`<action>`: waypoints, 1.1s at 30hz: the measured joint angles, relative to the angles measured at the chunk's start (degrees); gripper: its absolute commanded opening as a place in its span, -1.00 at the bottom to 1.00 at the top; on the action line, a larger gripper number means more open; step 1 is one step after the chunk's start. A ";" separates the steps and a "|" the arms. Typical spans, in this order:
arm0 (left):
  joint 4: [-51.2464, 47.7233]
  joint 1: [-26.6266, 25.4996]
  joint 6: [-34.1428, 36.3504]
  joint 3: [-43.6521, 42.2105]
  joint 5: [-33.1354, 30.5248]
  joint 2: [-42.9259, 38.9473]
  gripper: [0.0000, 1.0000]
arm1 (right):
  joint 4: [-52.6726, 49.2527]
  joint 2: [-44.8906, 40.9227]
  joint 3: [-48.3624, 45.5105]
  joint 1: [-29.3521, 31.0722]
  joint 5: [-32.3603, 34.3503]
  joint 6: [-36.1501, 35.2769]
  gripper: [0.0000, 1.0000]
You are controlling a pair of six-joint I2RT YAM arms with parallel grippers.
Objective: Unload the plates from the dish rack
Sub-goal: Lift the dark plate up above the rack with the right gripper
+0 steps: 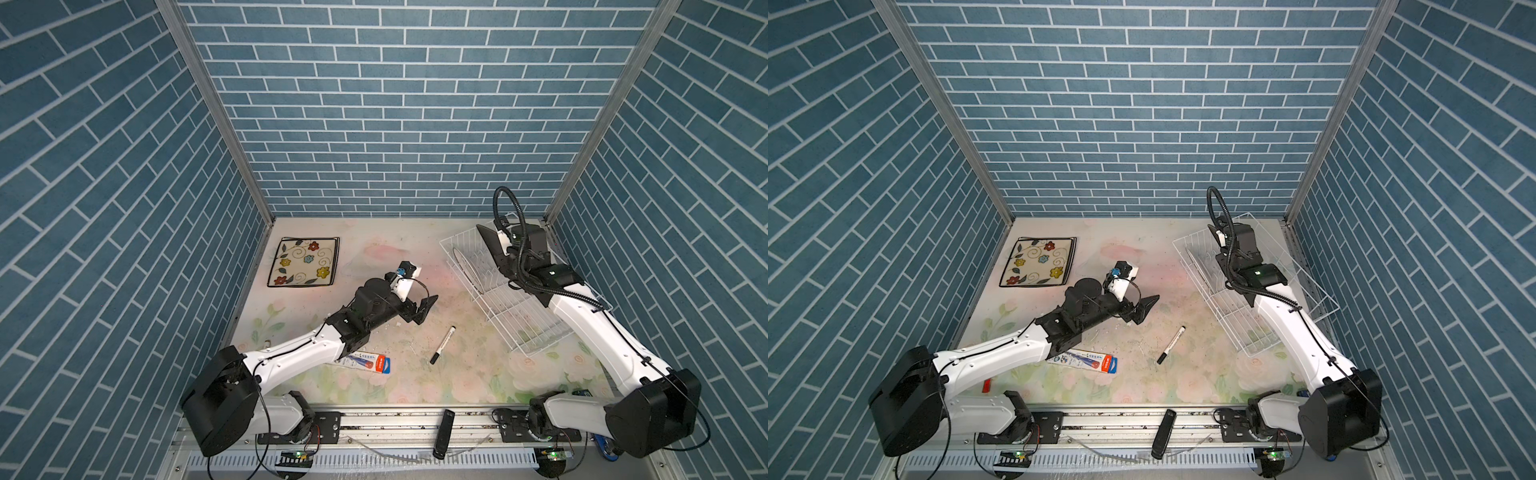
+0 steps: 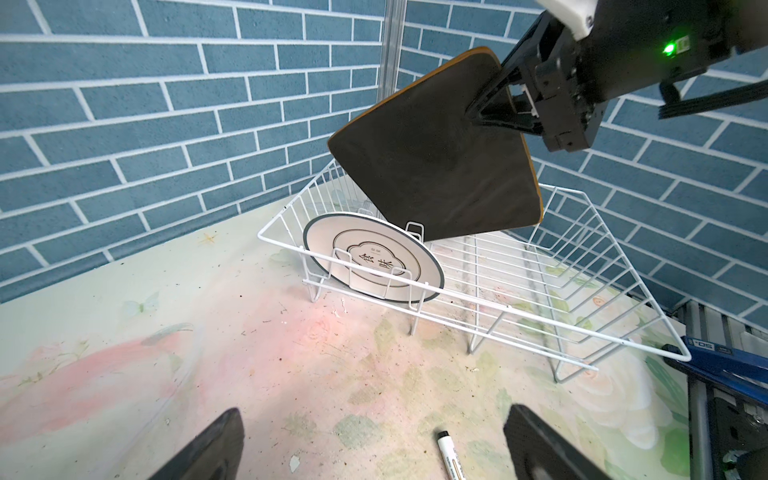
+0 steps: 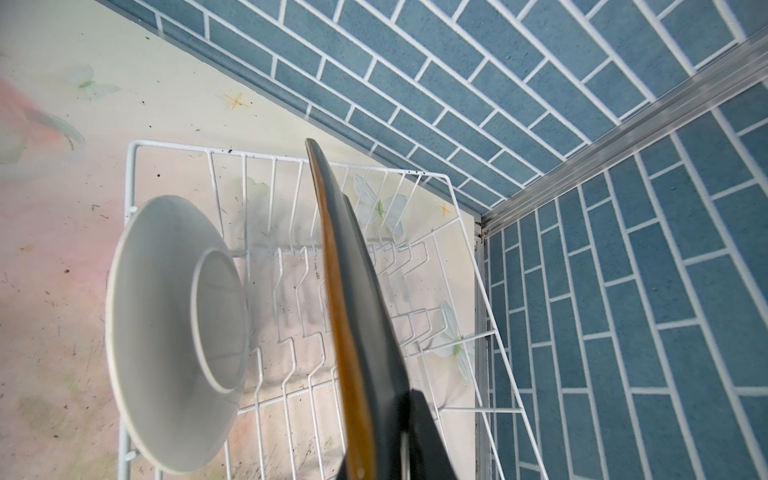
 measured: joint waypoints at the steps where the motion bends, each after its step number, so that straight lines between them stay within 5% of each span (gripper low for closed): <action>1: -0.31 0.00 -0.26 0.00 -0.07 0.00 0.99 | -0.20 -0.50 0.00 0.07 -0.02 -0.02 -1.00; 33: -1.60 0.87 -7.28 1.75 2.97 -0.70 0.99 | -10.71 -14.23 0.31 4.96 -2.93 0.63 -1.00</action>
